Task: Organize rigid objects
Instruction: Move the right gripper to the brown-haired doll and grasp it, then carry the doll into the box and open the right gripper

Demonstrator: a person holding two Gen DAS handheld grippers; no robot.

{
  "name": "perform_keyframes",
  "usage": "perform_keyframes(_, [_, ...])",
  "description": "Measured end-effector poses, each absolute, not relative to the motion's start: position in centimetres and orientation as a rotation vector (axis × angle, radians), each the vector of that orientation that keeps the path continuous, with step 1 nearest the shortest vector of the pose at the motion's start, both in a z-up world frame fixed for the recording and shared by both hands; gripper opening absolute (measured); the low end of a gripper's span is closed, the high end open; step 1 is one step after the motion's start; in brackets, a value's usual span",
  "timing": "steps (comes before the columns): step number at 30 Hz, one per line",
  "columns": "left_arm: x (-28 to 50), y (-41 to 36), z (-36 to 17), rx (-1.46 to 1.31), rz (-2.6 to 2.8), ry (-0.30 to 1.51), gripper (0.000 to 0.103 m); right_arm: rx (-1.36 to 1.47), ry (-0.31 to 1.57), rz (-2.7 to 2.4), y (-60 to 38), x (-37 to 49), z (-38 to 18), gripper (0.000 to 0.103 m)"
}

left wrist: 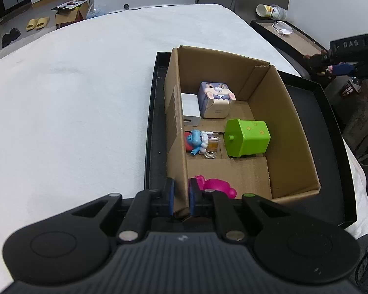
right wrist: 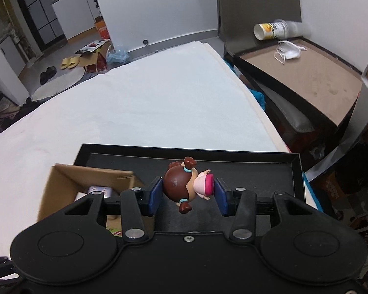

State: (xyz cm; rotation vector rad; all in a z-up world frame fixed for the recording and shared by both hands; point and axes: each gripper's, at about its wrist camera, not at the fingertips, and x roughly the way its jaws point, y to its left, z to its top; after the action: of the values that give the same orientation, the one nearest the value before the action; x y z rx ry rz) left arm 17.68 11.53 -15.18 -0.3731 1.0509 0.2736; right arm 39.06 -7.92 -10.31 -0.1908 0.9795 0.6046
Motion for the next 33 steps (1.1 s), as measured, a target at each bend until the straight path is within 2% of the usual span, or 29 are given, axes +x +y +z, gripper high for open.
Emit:
perform_keyframes(8, [17.4,12.1,-15.4,-0.404,0.253,1.046,0.012,-0.194,0.964,0.669,-5.2,36.3,-8.2,0.044])
perform_keyframes(20, [17.1,12.6,-15.4,-0.426,0.239,1.034,0.012,-0.291,0.976,0.702,-1.1,33.7,-8.4,0.045])
perform_keyframes(23, [16.9,12.8,-15.3,-0.438,0.235,1.03,0.012,-0.283,0.982,0.695,-0.9,33.3,-8.2,0.05])
perform_keyframes(24, [16.9,12.8,-15.3,-0.437,0.235,1.029,0.012,-0.269,0.978,0.692,-1.1,33.3,-7.9,0.054])
perform_keyframes(33, [16.7,12.8,-15.1,-0.439,0.229,1.014,0.012,-0.207,0.961,0.67,-3.6,32.4,-6.1,0.059])
